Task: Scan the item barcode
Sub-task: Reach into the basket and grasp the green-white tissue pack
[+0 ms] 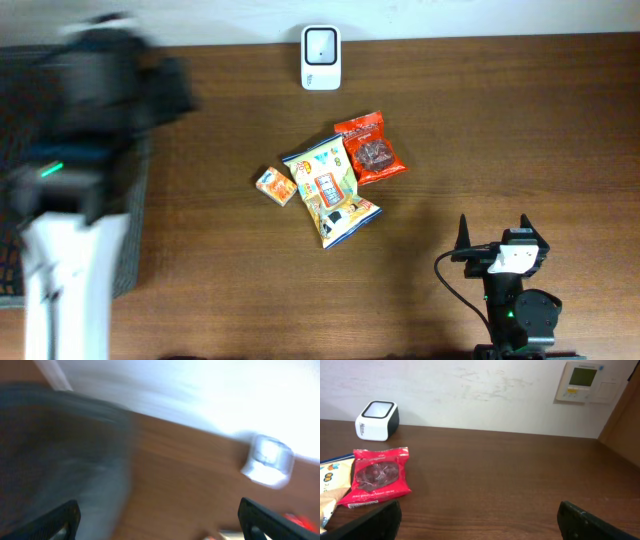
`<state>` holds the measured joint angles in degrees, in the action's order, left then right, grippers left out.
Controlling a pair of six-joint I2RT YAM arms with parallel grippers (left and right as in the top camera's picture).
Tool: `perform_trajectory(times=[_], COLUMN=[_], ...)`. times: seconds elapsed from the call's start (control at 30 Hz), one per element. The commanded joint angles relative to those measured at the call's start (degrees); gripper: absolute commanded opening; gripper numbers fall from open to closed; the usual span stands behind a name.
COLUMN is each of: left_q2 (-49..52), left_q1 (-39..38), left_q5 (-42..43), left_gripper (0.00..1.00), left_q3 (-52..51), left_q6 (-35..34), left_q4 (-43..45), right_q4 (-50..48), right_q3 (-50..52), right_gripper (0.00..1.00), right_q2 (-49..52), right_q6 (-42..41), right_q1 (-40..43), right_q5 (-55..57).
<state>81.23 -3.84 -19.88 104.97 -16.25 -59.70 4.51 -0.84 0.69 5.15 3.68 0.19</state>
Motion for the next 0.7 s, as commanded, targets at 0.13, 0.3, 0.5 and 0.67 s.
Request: perform_trajectory(times=[0.13, 0.3, 0.5, 0.67], left_q2=[1.3, 6.9, 13.0, 14.3], left_q1=[31.7, 42.9, 42.5, 41.9], left_q5=[1.6, 16.4, 17.1, 13.7], left_gripper=[0.99, 0.99, 0.99, 0.99], left_q3=[-0.3, -0.4, -7.2, -21.1], left_q6=[-9.4, -10.7, -10.8, -15.4], left_q4=[-7.2, -12.6, -11.0, -0.6], right_q4=[0.1, 0.1, 0.1, 0.1], right_q3=[0.5, 0.5, 0.5, 0.5], right_gripper=[0.98, 0.98, 0.99, 0.99], right_q2=[-0.4, -0.4, -0.4, -0.4], right_q6=[0.4, 0.4, 0.4, 0.4], right_q1=[-0.3, -0.3, -0.3, -0.3], right_q5=[0.3, 0.3, 0.3, 0.3])
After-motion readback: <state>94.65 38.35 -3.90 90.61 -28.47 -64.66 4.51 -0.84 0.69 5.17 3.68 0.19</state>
